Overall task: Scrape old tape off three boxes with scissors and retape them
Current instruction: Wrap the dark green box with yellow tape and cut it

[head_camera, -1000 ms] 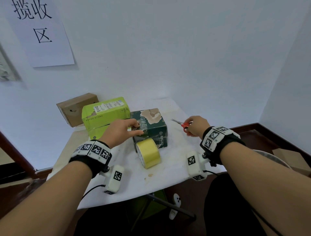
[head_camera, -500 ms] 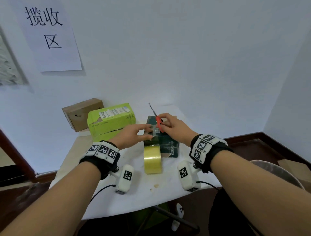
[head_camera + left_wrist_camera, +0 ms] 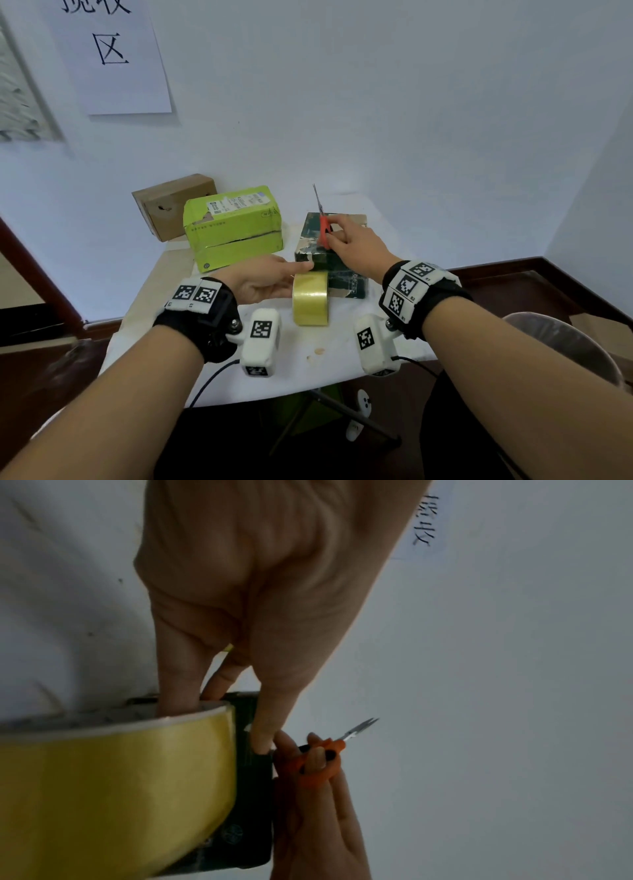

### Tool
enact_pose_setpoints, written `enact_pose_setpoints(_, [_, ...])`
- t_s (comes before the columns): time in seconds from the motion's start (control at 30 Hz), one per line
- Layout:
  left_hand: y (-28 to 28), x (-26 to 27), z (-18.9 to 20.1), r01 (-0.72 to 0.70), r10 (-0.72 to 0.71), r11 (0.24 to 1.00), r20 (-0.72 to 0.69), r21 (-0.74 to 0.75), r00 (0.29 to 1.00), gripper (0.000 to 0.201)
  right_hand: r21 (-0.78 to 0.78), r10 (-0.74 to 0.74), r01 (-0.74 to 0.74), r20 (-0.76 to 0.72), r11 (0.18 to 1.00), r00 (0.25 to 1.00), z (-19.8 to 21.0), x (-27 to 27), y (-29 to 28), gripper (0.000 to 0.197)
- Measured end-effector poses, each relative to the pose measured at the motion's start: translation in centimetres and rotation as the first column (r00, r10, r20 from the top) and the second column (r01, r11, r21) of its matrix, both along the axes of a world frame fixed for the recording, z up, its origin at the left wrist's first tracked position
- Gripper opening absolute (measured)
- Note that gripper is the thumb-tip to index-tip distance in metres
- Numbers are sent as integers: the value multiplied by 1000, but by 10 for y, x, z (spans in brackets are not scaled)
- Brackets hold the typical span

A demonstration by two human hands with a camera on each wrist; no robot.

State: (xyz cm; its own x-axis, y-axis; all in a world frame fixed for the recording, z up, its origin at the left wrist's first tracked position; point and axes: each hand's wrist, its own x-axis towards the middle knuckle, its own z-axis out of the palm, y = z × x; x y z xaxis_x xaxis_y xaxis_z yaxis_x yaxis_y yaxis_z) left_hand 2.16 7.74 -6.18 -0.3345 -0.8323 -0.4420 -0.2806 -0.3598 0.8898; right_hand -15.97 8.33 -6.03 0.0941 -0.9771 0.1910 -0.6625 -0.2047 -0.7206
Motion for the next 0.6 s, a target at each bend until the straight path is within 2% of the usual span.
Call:
enact_pose_setpoints(0.07, [0,-1,-1,-29,29,1000,-13,12,999,15,10,10,-10,-44,1000,999,-1,1,1,34])
enact_pose_setpoints(0.33, [9,2,-11,-24,25,1000,-44,16,999,24,9,4,-3,-174,1000,985,-1,5,3,36])
enact_pose_setpoints(0.5, [16,-4,-15,-90,92,996,-69,19,993,15,10,12,-10,-192,1000,981,-1,8,6,36])
enact_pose_setpoints(0.6, [18,-9,-19,-120,122,992,-78,21,989,16,8,8,-6,-212,1000,977,0,8,7,37])
